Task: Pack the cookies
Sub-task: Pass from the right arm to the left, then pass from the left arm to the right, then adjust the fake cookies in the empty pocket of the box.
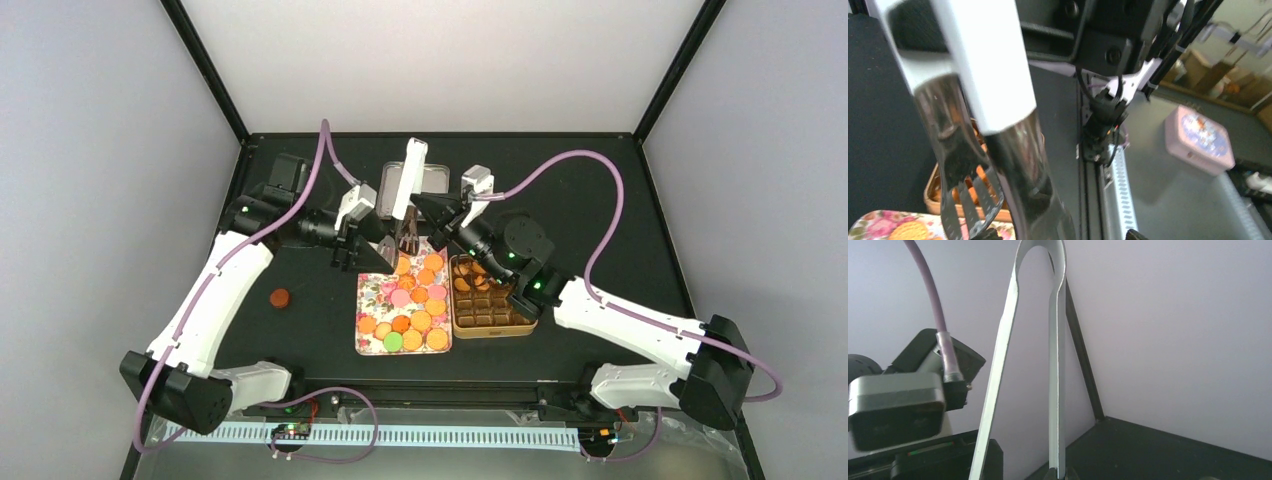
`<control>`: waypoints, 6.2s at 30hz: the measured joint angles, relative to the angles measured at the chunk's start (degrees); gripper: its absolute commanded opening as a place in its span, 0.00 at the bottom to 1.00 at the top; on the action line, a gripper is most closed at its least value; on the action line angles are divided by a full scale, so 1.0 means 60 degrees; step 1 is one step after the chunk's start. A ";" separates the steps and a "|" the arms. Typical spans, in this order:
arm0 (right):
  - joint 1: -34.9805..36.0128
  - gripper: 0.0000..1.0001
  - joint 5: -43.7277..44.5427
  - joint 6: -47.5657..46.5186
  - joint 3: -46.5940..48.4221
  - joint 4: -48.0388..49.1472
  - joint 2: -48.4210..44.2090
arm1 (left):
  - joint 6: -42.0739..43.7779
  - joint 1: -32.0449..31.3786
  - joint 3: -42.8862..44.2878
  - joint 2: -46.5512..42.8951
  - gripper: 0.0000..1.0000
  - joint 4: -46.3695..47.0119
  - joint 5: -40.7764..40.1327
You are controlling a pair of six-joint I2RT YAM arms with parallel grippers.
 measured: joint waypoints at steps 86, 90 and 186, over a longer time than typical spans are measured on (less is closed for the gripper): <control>-0.2750 0.28 -0.9071 0.0153 0.3268 -0.4925 0.0849 | 0.0222 -0.0634 0.0441 0.0127 0.61 -0.0142 -0.0812; -0.2750 0.24 -0.7970 -0.0302 0.2579 -0.5176 0.0080 | 0.0251 -0.0634 0.0441 0.0131 0.67 -0.0153 -0.1290; -0.1818 0.25 0.0535 -0.1260 -0.1031 -0.5625 -0.2412 | 0.2561 0.0219 -0.3519 0.1450 0.70 0.0965 -0.7479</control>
